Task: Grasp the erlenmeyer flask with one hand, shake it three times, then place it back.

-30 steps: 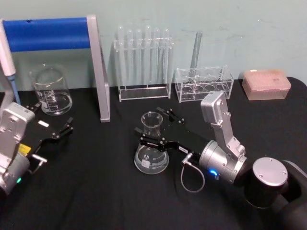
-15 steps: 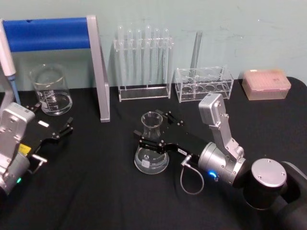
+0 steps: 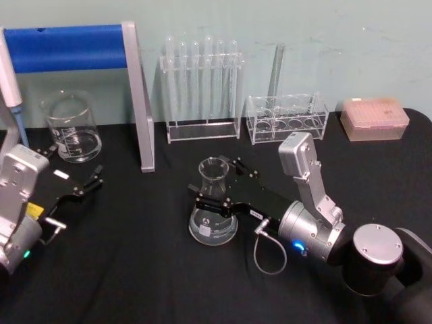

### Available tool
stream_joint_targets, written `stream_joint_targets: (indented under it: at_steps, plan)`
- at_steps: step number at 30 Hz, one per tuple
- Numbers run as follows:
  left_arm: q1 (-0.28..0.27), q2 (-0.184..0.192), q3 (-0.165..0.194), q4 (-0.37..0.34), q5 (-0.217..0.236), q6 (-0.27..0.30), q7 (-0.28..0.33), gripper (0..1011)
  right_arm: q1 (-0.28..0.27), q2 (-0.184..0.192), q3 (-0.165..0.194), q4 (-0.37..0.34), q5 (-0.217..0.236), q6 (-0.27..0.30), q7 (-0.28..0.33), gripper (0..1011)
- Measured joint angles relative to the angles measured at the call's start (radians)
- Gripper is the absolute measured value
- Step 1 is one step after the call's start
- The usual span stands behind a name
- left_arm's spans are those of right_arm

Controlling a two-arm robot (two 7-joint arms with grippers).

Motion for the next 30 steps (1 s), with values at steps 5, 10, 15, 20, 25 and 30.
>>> stream_joint_targets:
  at_steps: [5,10,15,20,25,30]
  plan:
    - [0.000,0.000,0.000,0.000,0.000,0.000,0.000,1001,0.000,0.000,0.000,-0.001,0.000,0.000,0.000,998]
    - [0.000,0.000,0.000,0.000,0.000,0.000,0.000,1001,0.000,0.000,0.000,-0.001,0.000,0.000,0.000,904]
    - [0.000,0.000,0.000,0.000,0.000,0.000,0.000,1001,0.000,0.000,0.000,-0.001,0.000,0.000,0.000,788]
    - [0.000,0.000,0.000,0.000,0.000,0.000,0.000,1001,0.000,0.000,0.000,-0.001,0.000,0.000,0.000,607]
    - [0.000,0.000,0.000,0.000,0.000,0.000,0.000,1001,0.000,0.000,0.000,-0.001,0.000,0.000,0.000,470]
    - [0.000,0.000,0.000,0.000,0.000,0.000,0.000,1001,0.000,0.000,0.000,-0.001,0.001,0.000,0.000,450]
